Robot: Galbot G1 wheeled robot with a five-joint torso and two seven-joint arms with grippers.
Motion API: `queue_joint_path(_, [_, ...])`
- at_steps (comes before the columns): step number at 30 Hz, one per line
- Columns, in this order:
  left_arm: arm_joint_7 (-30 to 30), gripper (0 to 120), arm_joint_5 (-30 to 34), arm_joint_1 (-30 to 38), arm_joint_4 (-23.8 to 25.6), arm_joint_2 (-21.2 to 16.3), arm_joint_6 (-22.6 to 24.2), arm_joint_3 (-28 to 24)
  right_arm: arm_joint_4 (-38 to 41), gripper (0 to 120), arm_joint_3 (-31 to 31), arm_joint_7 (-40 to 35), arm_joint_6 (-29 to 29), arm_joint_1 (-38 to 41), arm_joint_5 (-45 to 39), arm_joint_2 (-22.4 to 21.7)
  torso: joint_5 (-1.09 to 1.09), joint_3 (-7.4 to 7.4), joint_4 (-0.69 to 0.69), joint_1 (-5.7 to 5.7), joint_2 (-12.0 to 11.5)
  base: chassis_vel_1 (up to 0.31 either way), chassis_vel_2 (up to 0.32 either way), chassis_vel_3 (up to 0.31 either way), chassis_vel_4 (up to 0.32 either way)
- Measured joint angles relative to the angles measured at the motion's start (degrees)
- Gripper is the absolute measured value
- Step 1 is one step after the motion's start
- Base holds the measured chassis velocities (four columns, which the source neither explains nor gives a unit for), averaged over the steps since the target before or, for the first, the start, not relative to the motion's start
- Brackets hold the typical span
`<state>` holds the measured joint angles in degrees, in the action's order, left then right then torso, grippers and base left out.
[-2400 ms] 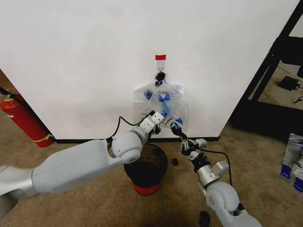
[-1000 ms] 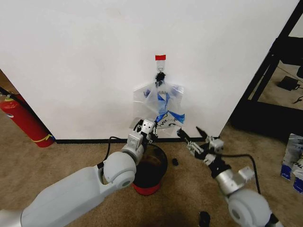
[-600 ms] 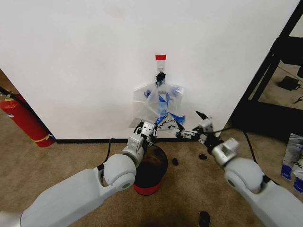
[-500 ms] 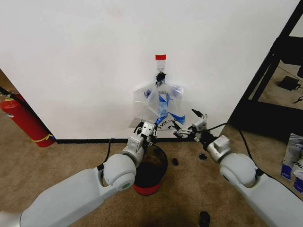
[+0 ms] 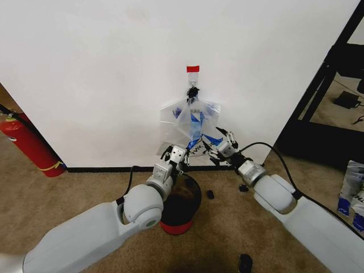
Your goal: Pick up the garbage bag from the wall and place it over the trash bin.
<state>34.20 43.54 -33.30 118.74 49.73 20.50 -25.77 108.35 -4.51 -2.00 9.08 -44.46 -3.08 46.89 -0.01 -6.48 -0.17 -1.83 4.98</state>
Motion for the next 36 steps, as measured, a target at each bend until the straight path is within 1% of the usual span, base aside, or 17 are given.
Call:
queue_joint_path(1, [0.0,0,0.05,0.0,0.04,-0.06,0.03,0.02,-0.17,47,-0.77,0.0,1.34,0.96,0.46,0.05,0.0,0.0,-0.01,0.0,0.0,0.0,0.0,0.0,0.0])
queue_joint_path(5, [0.0,0,0.13,0.08,0.14,-0.18,0.07,0.01,-0.21,33,-1.08,-0.11,2.93,1.27,1.58,-0.21,0.0,0.0,-0.01,0.0,0.0,0.0,0.0,0.0,0.0])
queue_joint_path(6, [0.0,0,0.13,0.08,0.14,-0.18,0.07,0.01,-0.21,33,-1.08,-0.11,2.93,1.27,1.58,-0.21,0.0,0.0,-0.01,0.0,0.0,0.0,0.0,0.0,0.0])
queue_joint_path(9, [0.0,0,0.14,0.27,0.11,-0.12,0.08,-0.1,0.41,18,-0.36,-0.28,3.36,-0.04,1.92,-0.81,0.01,0.0,-0.01,0.0,0.0,0.0,0.0,0.0,0.0])
queue_joint_path(12, [0.0,0,0.14,0.31,0.01,-0.01,0.07,-0.13,1.13,5,1.29,-0.5,3.44,-1.91,1.96,-1.03,0.0,0.0,-0.01,0.0,0.0,0.0,0.0,0.0,0.0])
queue_joint_path(14, [0.0,0,0.14,0.3,-0.01,0.01,0.08,-0.13,1.27,4,1.79,-0.63,3.44,-2.44,1.89,-1.03,0.01,0.0,-0.01,0.0,0.0,0.0,0.0,0.0,0.0])
queue_joint_path(15, [0.02,0,0.14,0.28,-0.06,0.02,0.06,-0.12,1.61,0,3.39,-1.19,3.28,-4.01,1.15,-0.68,-0.01,0.0,-0.01,0.0,0.0,0.0,0.0,0.0,0.0])
queue_joint_path(16, [0.02,0,0.14,0.26,-0.06,0.01,0.06,-0.12,1.66,0,3.65,-1.3,3.24,-4.27,0.95,-0.58,0.0,0.0,-0.02,0.0,0.0,0.0,0.0,0.0,0.0])
queue_joint_path(17, [0.02,0,0.14,0.07,-0.07,0.02,0.0,-0.09,2.29,0,6.02,-2.72,2.65,-6.51,-2.45,0.84,0.01,0.0,-0.03,0.0,0.0,0.0,0.0,0.0,0.0])
queue_joint_path(20, [0.02,0,0.03,-0.13,-0.26,0.06,-0.2,-0.02,3.5,0,9.27,-5.78,0.8,-9.71,-10.63,3.61,0.01,0.0,0.0,0.0,0.0,0.0,0.0,0.0,0.0])
queue_joint_path(21, [0.02,0,0.03,-0.13,-0.26,0.06,-0.2,-0.02,3.5,0,9.27,-5.78,0.8,-9.71,-10.63,3.61,0.01,0.0,0.0,0.0,0.0,0.0,0.0,0.0,0.0])
queue_joint_path(24, [0.01,0,-0.2,-0.14,-0.78,0.25,-0.52,0.07,4.92,0,12.34,-7.94,-2.3,-12.57,-18.83,6.53,0.01,0.01,-0.01,0.0,0.0,0.0,0.0,0.0,0.0])
queue_joint_path(27, [-0.02,1,-0.35,-0.14,-0.91,0.27,-0.68,0.22,6.59,0,14.07,-9.2,-4.62,-14.35,-25.32,7.88,-0.01,0.01,-0.01,0.0,0.0,0.0,0.0,0.0,0.0])
queue_joint_path(28, [-0.02,1,-0.35,-0.14,-0.91,0.27,-0.68,0.22,6.59,0,14.07,-9.2,-4.62,-14.35,-25.32,7.88,-0.01,0.01,-0.01,0.0,0.0,0.0,0.0,0.0,0.0])
queue_joint_path(32, [-0.24,11,-0.99,-0.76,-0.77,-0.06,-1.3,0.6,7.7,0,14.94,-9.9,-6.06,-15.5,-28.39,8.59,-0.01,0.01,-0.01,0.0,0.0,0.0,0.0,0.0,0.0])
queue_joint_path(35, [-0.48,0,-1.26,-2.17,-0.12,-0.25,-2.01,1.92,8.86,0,15.71,-10.12,-6.52,-16.85,-29.46,9.48,0.0,0.0,-0.01,0.0,0.0,0.0,0.0,0.0,0.0])
queue_joint_path(36, [-0.48,0,-1.26,-2.17,-0.12,-0.25,-2.01,1.92,8.86,0,15.71,-10.12,-6.52,-16.85,-29.46,9.48,0.0,0.0,-0.01,0.0,0.0,0.0,0.0,0.0,0.0])
